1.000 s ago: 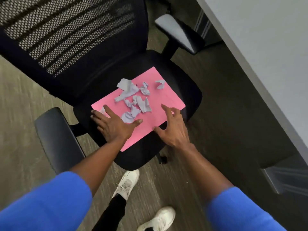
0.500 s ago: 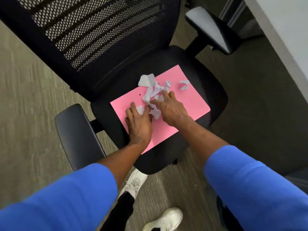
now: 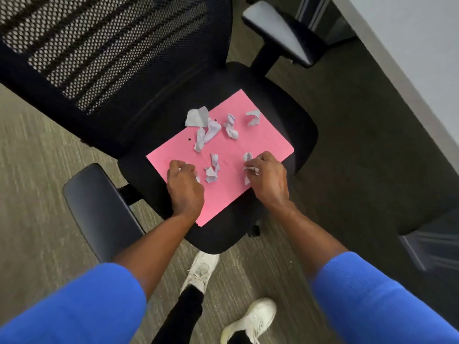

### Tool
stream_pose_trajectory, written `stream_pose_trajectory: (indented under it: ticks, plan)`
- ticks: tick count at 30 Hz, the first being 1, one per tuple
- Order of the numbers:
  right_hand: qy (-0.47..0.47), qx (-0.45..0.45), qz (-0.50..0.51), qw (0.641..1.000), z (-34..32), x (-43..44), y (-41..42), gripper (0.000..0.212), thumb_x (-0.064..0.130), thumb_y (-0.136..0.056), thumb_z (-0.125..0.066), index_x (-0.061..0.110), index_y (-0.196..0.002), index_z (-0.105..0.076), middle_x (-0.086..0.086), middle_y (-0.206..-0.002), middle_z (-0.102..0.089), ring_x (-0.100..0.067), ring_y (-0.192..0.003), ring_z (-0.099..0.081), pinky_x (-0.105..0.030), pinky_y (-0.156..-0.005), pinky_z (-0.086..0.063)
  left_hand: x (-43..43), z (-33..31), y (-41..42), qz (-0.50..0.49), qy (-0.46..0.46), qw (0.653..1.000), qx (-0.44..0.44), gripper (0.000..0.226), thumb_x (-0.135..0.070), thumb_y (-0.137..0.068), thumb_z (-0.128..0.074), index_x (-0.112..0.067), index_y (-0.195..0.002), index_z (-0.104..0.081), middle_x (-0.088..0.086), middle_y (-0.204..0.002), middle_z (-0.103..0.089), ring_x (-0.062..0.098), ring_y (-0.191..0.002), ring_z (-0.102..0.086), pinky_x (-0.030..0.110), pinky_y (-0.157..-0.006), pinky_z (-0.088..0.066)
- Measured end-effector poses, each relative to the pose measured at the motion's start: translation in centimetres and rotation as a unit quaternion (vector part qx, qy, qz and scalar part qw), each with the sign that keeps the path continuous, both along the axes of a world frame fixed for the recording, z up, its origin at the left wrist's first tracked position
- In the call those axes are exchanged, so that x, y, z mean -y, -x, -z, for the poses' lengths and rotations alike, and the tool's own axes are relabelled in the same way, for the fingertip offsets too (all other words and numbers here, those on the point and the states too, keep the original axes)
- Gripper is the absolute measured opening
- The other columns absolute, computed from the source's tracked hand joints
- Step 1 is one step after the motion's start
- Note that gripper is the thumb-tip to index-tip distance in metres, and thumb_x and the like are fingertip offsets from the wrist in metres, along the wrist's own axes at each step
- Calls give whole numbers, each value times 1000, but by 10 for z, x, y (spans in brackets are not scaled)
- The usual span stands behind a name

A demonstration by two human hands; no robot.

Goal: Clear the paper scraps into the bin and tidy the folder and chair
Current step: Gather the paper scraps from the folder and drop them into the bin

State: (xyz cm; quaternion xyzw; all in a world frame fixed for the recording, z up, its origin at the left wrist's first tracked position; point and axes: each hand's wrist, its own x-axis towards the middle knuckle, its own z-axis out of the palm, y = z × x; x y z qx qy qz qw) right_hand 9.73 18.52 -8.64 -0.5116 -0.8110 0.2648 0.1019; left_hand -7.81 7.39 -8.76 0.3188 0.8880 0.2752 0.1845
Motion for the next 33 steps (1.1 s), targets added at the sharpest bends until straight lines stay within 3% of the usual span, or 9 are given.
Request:
stream_pose_trajectory:
  ticks: [3, 7, 8, 10, 14, 18, 21, 30, 33]
  plan:
    - [4, -32, 78, 996, -1, 22, -33, 19, 15, -92, -77, 17, -110, -84, 1, -103, -67, -14, -86, -62, -24, -76, -43, 14, -4, -11, -36, -24, 999, 26, 25, 14, -93, -63, 7, -115, -71, -4, -111, -55, -11, -92, -60, 1, -81, -44]
    - [21, -45, 154, 987, -1, 60, -80, 15, 15, -89, -81, 18, -102, -86, 0, -96, -67, -20, -83, -67, -29, -75, -51, 39, -7, -48, -12, -19, 1000, 7, 21, 13, -89, -61, 0, -100, -73, 3, -110, -56, 16, -92, -56, 19, -81, -44]
    - [32, -50, 176, 983, 0, 70, -92, 15, 14, -88, -82, 18, -102, -86, 0, -96, -68, -20, -84, -68, -28, -77, -51, 43, -8, -63, -1, -26, 1000, 10, 21, 13, -89, -61, -3, -97, -72, 3, -109, -55, 19, -91, -55, 13, -79, -43]
    - [56, -54, 220, 972, 2, 89, -116, 16, 12, -87, -83, 18, -101, -87, -1, -98, -70, -20, -86, -70, -24, -77, -47, 50, -11, -96, 21, -38, 998, 36, 18, 11, -91, -62, -3, -94, -73, 3, -107, -57, 16, -87, -56, 1, -76, -39]
    - [96, -62, 290, 950, 8, 125, -170, 16, 10, -86, -83, 16, -100, -87, -6, -98, -73, -24, -88, -72, -33, -82, -55, 58, -12, -166, 102, -49, 992, 61, 15, 5, -94, -62, -4, -99, -74, 6, -110, -61, 10, -97, -57, 7, -87, -36]
    - [106, -56, 376, 919, 21, 156, -234, 17, 7, -85, -83, 19, -97, -87, -6, -100, -74, -22, -91, -72, -26, -82, -48, 57, -4, -228, 182, -51, 978, 83, 12, 2, -96, -66, -4, -101, -75, 3, -109, -61, 8, -96, -59, -6, -84, -36]
    - [116, -55, 425, 896, 34, 179, -282, 15, 10, -84, -85, 17, -97, -87, -9, -101, -78, -25, -94, -74, -37, -90, -56, 52, 10, -269, 240, -30, 965, 98, 11, 0, -97, -66, -3, -101, -76, 5, -109, -64, 10, -93, -61, -8, -82, -36]
    - [149, -84, 594, 786, 93, 229, -391, 13, 15, -82, -88, 15, -95, -85, -6, -96, -84, -24, -89, -78, -22, -78, -57, 55, 74, -402, 375, 90, 916, 114, 15, -6, -96, -67, -9, -101, -80, 9, -109, -71, 25, -98, -69, 23, -89, -49]
    - [172, -141, 619, 753, 118, 236, -424, 8, -3, -85, -81, -1, -93, -80, -15, -103, -82, -30, -97, -78, -40, -93, -63, 59, 94, -451, 406, 139, 895, 123, 18, -13, -92, -69, -9, -104, -82, 13, -111, -78, 31, -108, -71, 39, -100, -50]
